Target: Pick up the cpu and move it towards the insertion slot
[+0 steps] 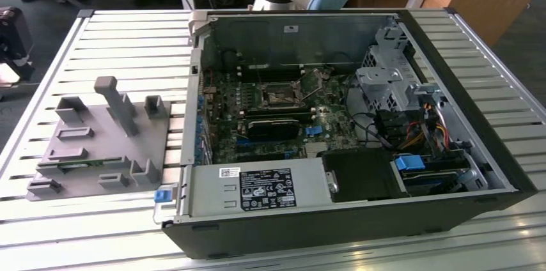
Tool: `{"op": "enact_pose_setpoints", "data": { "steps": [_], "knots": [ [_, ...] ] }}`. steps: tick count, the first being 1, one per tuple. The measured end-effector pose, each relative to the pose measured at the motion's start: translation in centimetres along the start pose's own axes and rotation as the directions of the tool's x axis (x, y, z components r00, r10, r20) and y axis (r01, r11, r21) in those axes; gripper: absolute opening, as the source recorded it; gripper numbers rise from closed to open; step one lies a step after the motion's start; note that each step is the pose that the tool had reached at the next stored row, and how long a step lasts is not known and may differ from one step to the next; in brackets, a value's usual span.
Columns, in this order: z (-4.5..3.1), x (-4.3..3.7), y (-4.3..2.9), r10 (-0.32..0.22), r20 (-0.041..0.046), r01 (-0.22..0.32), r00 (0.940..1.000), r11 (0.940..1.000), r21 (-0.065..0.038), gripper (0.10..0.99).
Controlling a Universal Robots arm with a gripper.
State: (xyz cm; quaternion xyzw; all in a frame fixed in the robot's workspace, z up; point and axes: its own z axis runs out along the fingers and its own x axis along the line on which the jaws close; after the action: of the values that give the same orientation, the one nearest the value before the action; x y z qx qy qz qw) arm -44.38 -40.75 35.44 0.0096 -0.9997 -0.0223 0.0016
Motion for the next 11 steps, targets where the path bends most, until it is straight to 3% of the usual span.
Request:
{"op": "enact_pose_setpoints", "data": {
  "steps": [11],
  "knots": [
    [-0.43, 0.00, 0.02, 0.000, 0.0001, 0.000, 1.0000, 1.0000, 0.000, 0.541]
  ]
}}
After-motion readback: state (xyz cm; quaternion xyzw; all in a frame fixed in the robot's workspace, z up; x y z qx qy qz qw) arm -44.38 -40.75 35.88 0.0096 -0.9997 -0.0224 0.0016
